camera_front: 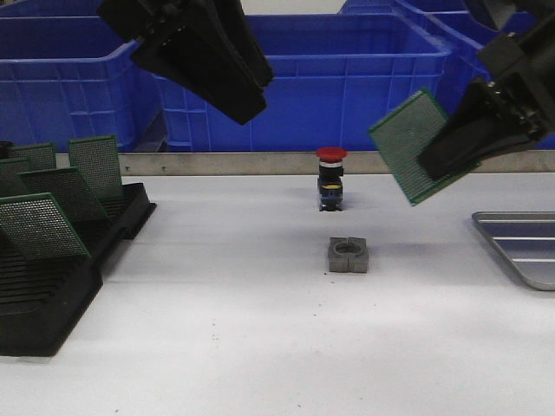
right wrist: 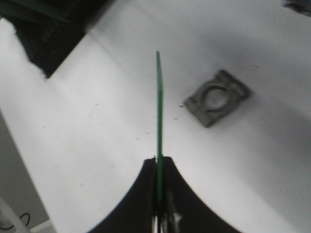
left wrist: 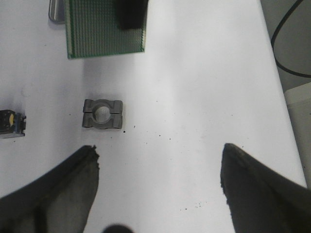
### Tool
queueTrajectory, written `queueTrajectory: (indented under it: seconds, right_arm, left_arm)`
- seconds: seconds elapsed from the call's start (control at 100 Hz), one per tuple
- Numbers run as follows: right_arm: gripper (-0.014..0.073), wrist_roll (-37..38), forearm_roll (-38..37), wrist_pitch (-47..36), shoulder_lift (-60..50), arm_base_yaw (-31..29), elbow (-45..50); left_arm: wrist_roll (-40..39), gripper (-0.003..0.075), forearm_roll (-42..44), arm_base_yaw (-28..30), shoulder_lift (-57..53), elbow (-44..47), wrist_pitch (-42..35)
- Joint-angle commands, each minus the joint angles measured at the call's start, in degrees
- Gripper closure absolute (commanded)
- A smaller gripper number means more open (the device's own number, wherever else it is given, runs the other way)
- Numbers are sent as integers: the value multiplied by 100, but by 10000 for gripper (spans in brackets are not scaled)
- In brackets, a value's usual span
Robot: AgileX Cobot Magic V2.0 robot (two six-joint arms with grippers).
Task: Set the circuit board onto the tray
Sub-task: 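Carry the board with the right gripper and lay it on the silver tray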
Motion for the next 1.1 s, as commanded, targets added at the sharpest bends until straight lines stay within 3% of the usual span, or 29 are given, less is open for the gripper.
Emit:
queueTrajectory:
  seconds: [0.0, 0.26, 0.58, 0.63, 0.7, 0.8, 0.85, 1.09]
  right_arm:
    - [633, 341, 79, -186, -99, -366, -144]
    - [633, 710, 47, -1126, 381, -1022, -144]
    - [604, 742, 47, -1296, 700, -1333, -144]
    - [548, 742, 47, -1290, 700, -1354, -144]
    - [388, 742, 47, -1285, 700, -1358, -144]
    - [41, 742, 29, -1399, 700, -1358, -144]
    - [-80, 742, 15, -1527, 695, -1358, -144]
    - [-20, 736, -393, -2183, 689, -1358, -150]
  left_arm:
    - [-21, 234, -276, 22, -250, -184, -116]
    - [-21, 234, -276, 22, -250, -184, -116]
    - [-21, 234, -276, 22, -250, -184, -116]
    - [-21, 234, -276, 22, -250, -184, -116]
    - [-21, 234, -276, 22, -250, -184, -116]
    - [-21, 234, -276, 36, -250, -184, -116]
    - [-21, 234, -276, 62, -250, -184, -116]
    - [-21, 234, -167, 529, -274, -196, -105]
